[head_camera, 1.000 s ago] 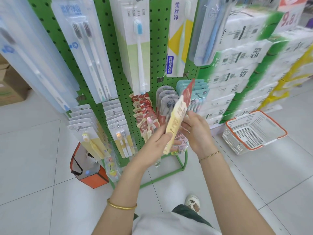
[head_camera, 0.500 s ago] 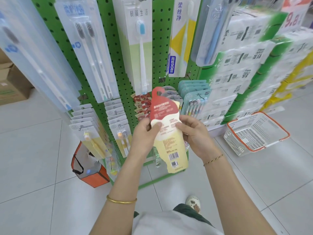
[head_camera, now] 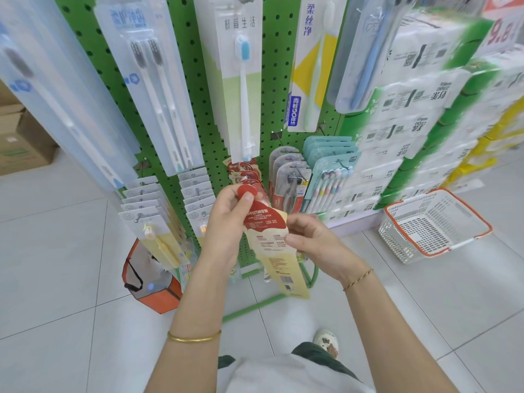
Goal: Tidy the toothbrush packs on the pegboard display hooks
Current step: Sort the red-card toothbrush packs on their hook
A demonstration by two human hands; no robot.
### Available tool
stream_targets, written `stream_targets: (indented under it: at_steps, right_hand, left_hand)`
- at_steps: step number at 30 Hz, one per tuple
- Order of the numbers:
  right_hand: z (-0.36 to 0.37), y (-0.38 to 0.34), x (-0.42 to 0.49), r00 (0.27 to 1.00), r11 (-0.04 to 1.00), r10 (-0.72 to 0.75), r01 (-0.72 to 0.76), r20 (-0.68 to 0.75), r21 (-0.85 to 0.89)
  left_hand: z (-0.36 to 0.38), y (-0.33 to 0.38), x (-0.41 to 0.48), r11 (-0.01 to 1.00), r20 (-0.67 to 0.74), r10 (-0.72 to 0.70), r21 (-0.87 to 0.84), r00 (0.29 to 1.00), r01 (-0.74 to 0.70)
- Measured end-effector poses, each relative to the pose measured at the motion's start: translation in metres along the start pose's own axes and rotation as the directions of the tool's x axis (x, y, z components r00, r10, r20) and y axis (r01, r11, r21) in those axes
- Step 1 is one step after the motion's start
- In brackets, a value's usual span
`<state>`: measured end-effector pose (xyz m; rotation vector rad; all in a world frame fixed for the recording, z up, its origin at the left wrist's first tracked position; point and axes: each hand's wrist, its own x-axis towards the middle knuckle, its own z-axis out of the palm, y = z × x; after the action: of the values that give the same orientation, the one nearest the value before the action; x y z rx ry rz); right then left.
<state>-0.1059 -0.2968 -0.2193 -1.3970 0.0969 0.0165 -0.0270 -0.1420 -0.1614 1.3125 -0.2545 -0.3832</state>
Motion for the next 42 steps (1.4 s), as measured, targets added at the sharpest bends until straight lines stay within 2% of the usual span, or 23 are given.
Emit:
stream_targets:
  at_steps: [4, 6, 8, 11, 14, 17, 21, 28, 36, 42]
  right_hand:
    - [0.003, 0.001, 0.003, 0.978, 0.987, 0.107, -0.126, 0.179, 0.098]
    - [0.007, 0.001, 0.002, 0.961, 0.988, 0.112, -0.134, 0.255, 0.073]
    - [0.010, 0.001, 0.003, 0.954, 0.990, 0.126, -0.138, 0.272, 0.023]
    - [0.010, 0.004, 0.006, 0.974, 0.989, 0.140, -0.129, 0.178, -0.072]
    - [0.008, 0.010, 0.011, 0.987, 0.960, 0.150, -0.157, -0.048, -0.232]
    - [0.013, 0.011, 0.020, 0.959, 0.917, 0.146, -0.224, -0.244, -0.330]
    - [0.027, 0.021, 0.040, 0.895, 0.806, -0.003, -0.262, -0.445, -0.531]
    - [0.050, 0.039, 0.059, 0.804, 0.662, -0.147, -0.353, -0.576, -0.661]
    - [0.064, 0.050, 0.072, 0.735, 0.597, -0.173, -0.452, -0.656, -0.663]
    - [0.070, 0.051, 0.090, 0.708, 0.602, -0.180, -0.470, -0.683, -0.646]
  left_hand:
    - [-0.001, -0.003, 0.001, 0.998, 0.099, 0.026, -0.051, 0.995, -0.021]
    - [-0.001, -0.004, 0.002, 0.998, 0.135, 0.017, -0.067, 0.991, -0.008]
    - [-0.001, -0.005, 0.003, 0.998, 0.165, -0.004, -0.068, 0.986, 0.016]
    - [-0.002, -0.007, 0.005, 0.999, 0.112, -0.050, -0.005, 0.992, 0.051]
    - [-0.006, -0.010, 0.008, 0.995, -0.058, -0.037, 0.094, 0.998, 0.043]
    - [-0.009, -0.009, 0.011, 0.990, -0.179, -0.004, 0.140, 0.984, 0.030]
    - [-0.010, -0.008, 0.011, 0.986, -0.193, 0.022, 0.167, 0.981, 0.011]
    - [-0.015, -0.010, 0.010, 0.960, -0.195, 0.023, 0.278, 0.981, 0.033]
    - [-0.013, -0.011, 0.012, 0.930, -0.165, 0.019, 0.366, 0.986, 0.043]
    - [-0.012, -0.015, 0.018, 0.907, -0.150, 0.027, 0.419, 0.988, 0.039]
